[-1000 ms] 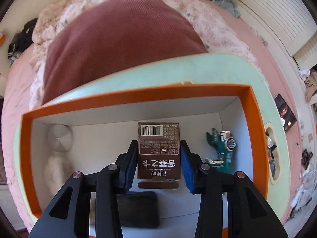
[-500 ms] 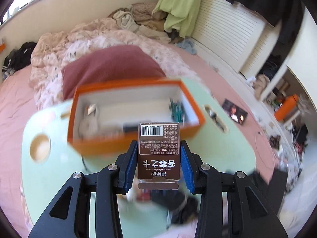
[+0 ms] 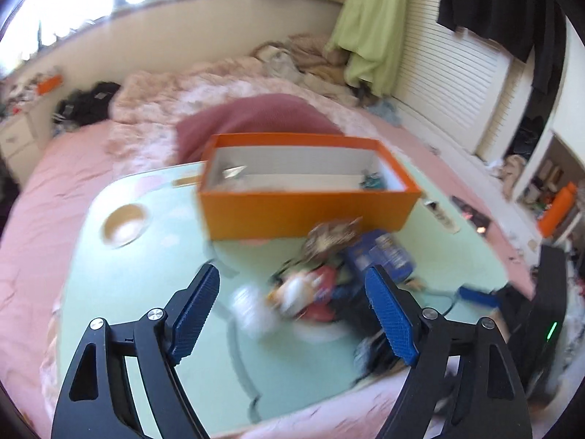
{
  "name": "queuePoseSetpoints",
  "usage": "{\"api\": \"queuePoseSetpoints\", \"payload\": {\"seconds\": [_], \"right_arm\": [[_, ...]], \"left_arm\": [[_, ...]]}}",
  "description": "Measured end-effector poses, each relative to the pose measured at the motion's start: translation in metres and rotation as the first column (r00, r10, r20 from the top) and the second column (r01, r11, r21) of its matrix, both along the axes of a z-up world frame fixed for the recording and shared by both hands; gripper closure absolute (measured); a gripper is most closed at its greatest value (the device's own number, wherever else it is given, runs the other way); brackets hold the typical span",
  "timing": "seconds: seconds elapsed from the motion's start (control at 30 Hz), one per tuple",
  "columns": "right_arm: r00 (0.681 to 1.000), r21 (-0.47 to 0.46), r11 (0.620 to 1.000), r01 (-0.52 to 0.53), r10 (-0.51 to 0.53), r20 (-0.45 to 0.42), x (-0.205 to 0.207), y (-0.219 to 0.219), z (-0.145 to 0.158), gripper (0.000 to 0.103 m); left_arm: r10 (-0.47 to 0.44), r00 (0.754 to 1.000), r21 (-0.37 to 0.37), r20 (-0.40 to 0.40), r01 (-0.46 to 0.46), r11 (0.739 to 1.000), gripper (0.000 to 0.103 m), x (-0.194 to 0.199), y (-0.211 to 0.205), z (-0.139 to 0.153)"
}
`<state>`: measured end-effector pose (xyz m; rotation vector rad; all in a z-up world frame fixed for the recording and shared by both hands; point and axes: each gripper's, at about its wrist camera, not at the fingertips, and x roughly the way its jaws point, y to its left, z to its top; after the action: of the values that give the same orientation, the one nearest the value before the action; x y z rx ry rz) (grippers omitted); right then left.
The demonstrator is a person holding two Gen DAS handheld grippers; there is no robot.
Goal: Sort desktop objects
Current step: 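Grasp the brown cigarette pack with the left gripper, place it beside the tin, then reach into the box with the right gripper and grasp the fur pompom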
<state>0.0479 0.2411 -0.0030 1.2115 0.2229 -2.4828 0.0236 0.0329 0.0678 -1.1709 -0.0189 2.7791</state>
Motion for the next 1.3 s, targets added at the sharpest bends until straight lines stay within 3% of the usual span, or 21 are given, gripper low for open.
{"api": "queuePoseSetpoints", "payload": {"seconds": [0.1, 0.23, 0.3, 0.33, 0.77, 0.9, 1.0, 1.07, 1.17, 1.3], "right_arm": [[1.0, 0.001, 1.0, 0.0, 0.0, 0.0, 0.0, -0.001, 0.0, 0.0], [1.0, 0.0, 1.0, 0.001, -0.001, -0.001, 0.0, 0.0, 0.0, 0.0], [1.0, 0.002, 1.0, 0.001, -0.001, 0.001, -0.001, 0.0, 0.0, 0.0], [1.0, 0.002, 1.0, 0.001, -0.001, 0.0, 0.0, 0.0, 0.0, 0.0], [1.0, -0.02, 1.0, 0.017, -0.017, 0.025, 0.002, 0.009, 0.005, 0.001], [0.999, -0.034, 0.998, 0.048, -0.049, -0.016, 0.002, 0.027, 0.03, 0.006], [0.995, -0.129, 0.988, 0.083, -0.089, -0.042, -0.01, 0.038, 0.067, 0.02], [0.997, -0.204, 0.977, 0.063, -0.069, -0.021, -0.024, 0.032, 0.091, 0.034], [0.994, -0.325, 0.945, -0.043, 0.074, 0.084, -0.059, -0.009, 0.112, 0.041], [0.941, -0.369, 0.929, -0.034, 0.155, 0.302, -0.123, -0.076, 0.101, 0.052]], "left_arm": [[0.037, 0.999, -0.066, 0.016, -0.035, 0.997, 0.021, 0.024, -0.009, -0.026], [0.017, 0.995, -0.094, 0.095, -0.008, 0.996, 0.021, 0.03, -0.009, -0.061], [-0.006, 0.996, -0.059, 0.092, 0.011, 0.998, 0.008, 0.028, -0.012, -0.072], [-0.009, 0.995, -0.064, 0.097, 0.015, 0.998, 0.0, 0.026, -0.012, -0.074], [0.01, 0.997, -0.056, 0.083, -0.005, 0.998, 0.0, 0.027, -0.014, -0.077], [0.011, 0.996, -0.059, 0.084, -0.006, 0.998, 0.001, 0.027, -0.014, -0.076], [0.006, 0.996, -0.059, 0.086, -0.001, 0.998, 0.001, 0.027, -0.015, -0.075], [0.006, 0.996, -0.059, 0.086, -0.001, 0.998, 0.001, 0.027, -0.015, -0.074], [0.009, 0.996, -0.059, 0.085, -0.004, 0.998, 0.001, 0.028, -0.014, -0.073], [0.011, 0.997, -0.058, 0.082, -0.006, 0.998, 0.0, 0.029, -0.015, -0.073]]}}
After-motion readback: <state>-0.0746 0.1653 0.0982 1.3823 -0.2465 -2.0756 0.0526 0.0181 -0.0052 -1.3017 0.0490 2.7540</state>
